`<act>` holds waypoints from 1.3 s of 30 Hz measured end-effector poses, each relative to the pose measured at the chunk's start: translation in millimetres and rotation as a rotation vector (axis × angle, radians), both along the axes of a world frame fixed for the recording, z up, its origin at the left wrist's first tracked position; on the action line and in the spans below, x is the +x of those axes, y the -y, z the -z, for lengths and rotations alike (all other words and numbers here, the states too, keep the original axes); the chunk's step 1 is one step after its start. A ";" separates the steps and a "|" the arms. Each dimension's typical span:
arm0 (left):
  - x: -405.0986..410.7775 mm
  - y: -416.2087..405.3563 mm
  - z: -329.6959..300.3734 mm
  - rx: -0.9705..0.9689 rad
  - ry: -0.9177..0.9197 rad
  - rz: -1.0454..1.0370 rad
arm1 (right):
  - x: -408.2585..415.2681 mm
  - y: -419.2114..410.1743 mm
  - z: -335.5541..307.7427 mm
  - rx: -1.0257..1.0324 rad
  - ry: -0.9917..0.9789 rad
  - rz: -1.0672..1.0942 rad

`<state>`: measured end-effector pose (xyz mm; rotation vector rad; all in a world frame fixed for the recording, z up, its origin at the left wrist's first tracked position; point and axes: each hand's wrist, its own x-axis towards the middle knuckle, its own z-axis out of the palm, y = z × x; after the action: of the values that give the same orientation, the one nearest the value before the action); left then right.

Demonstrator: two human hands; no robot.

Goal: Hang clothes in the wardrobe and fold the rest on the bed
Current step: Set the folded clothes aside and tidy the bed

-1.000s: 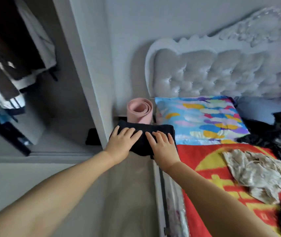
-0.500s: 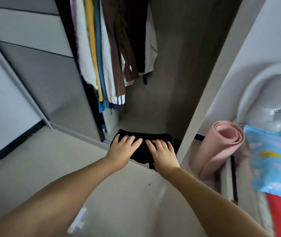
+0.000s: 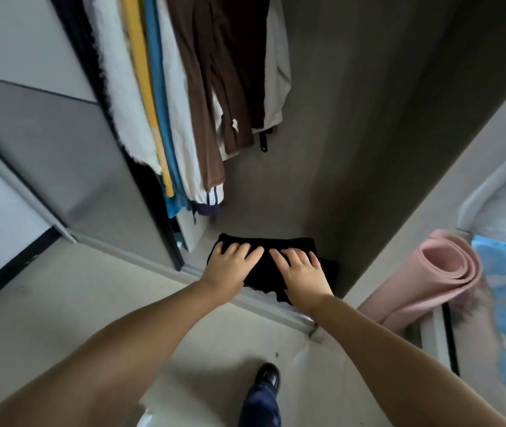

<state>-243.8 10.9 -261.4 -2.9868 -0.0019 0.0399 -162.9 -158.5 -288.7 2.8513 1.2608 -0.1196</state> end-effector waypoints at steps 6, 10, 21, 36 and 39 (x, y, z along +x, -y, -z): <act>109.4 -35.8 22.8 0.006 0.026 0.047 | 100.8 -32.2 22.0 -0.026 -0.056 0.050; 164.6 -49.4 54.9 -0.048 0.001 0.088 | 146.7 -42.3 49.3 -0.070 -0.099 0.085; 288.6 -38.4 296.9 -0.112 -0.226 0.268 | 230.0 -26.8 274.0 -0.205 -0.222 0.312; 464.7 36.2 575.0 -0.149 0.003 0.387 | 377.7 44.2 536.4 -0.064 0.030 0.576; 439.2 48.4 639.7 -0.139 -0.077 0.431 | 352.4 55.6 590.1 -0.098 -0.017 0.597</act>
<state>195.4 -37.5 -901.1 -3.0474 0.6753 0.1077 189.4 -214.1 -878.7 3.0343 0.3530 -0.2052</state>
